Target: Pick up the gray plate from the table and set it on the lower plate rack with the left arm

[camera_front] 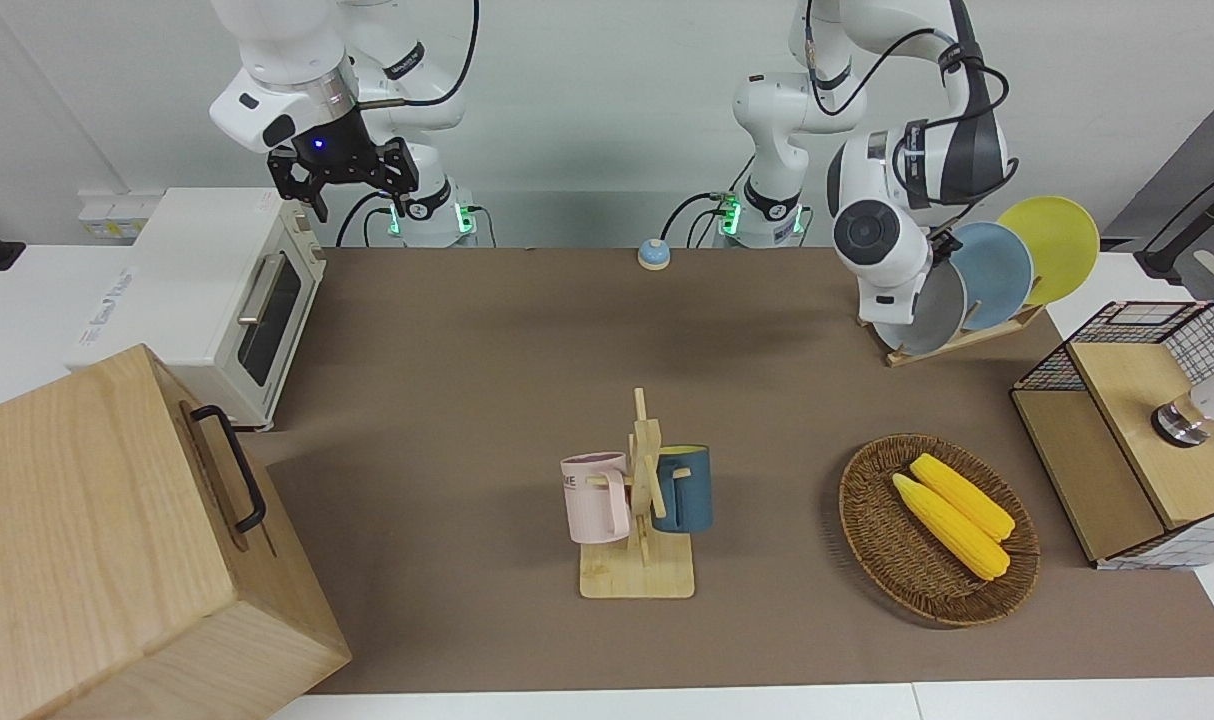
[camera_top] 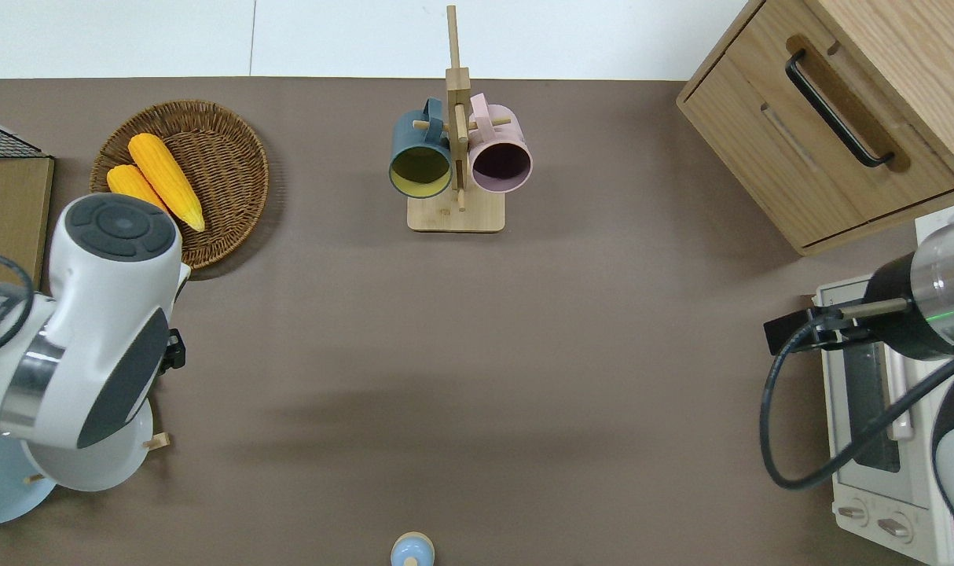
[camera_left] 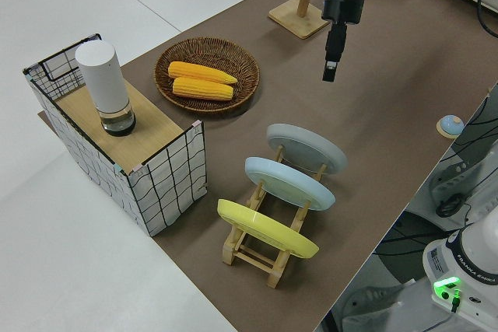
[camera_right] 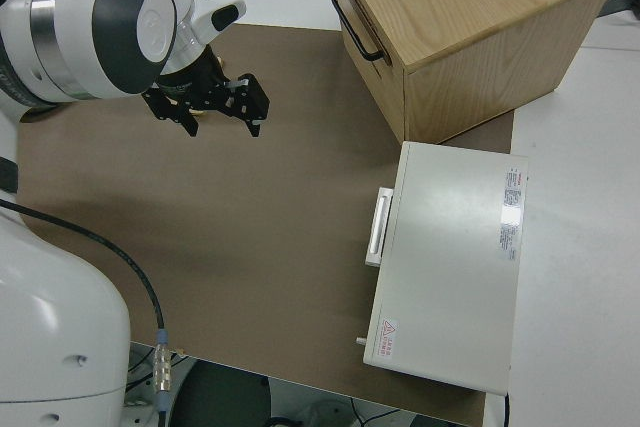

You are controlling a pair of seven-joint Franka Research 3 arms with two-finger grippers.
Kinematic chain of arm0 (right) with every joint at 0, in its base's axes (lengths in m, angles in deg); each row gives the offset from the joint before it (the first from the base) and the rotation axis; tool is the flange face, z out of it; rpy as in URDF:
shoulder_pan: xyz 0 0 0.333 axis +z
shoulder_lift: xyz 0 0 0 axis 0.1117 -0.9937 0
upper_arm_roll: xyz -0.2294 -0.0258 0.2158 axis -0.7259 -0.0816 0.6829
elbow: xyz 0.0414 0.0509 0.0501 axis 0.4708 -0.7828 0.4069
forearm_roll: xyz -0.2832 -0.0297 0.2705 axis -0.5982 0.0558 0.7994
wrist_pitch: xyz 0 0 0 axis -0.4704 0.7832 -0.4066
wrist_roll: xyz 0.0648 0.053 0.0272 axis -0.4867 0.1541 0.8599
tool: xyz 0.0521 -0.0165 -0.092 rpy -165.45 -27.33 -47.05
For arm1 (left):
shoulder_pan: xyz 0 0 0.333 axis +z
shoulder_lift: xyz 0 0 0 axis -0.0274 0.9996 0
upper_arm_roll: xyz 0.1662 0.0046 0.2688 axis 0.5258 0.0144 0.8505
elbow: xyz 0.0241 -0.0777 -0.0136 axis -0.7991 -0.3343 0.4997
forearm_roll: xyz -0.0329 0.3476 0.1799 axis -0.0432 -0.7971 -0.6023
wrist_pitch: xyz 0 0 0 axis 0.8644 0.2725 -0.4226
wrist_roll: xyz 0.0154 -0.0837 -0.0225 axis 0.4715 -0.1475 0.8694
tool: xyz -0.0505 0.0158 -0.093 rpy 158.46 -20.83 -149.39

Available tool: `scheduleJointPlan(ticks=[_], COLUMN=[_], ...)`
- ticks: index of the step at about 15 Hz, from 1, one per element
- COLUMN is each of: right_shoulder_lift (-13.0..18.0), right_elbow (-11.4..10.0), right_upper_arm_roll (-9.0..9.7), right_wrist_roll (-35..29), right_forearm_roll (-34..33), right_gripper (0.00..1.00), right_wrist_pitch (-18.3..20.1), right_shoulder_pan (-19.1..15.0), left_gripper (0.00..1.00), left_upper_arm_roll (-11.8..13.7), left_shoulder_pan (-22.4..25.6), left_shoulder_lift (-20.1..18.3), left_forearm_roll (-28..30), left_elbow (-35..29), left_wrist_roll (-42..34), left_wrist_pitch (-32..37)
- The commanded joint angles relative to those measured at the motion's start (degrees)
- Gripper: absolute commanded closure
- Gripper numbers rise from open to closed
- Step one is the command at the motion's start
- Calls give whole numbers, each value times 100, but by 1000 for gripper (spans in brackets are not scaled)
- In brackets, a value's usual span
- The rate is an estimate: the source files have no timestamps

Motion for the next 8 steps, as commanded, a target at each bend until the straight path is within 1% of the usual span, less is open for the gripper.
scheduleJointPlan(ticks=[1, 3, 6, 8], right_shoulder_lift=[27, 27, 27, 27], right_elbow=[35, 35, 35, 35], right_upper_arm_roll=[38, 38, 38, 38], right_wrist_roll=[19, 19, 19, 19], right_forearm_roll=[21, 21, 21, 21], right_gripper=[11, 13, 13, 11], right_wrist_pitch=[87, 87, 87, 87], right_shoulder_pan=[-84, -84, -84, -76], left_gripper=[11, 11, 11, 11], left_upper_arm_roll=[86, 130, 121, 148], left_shoulder_pan=[50, 50, 50, 76], left_shoulder_lift=[-259, -312, -399, -505], left_forearm_roll=[989, 1430, 1545, 1966], left_elbow=[545, 800, 924, 985], left_wrist_roll=[-54, -325, -756, -1404], left_wrist_pitch=[-221, -292, -292, -292])
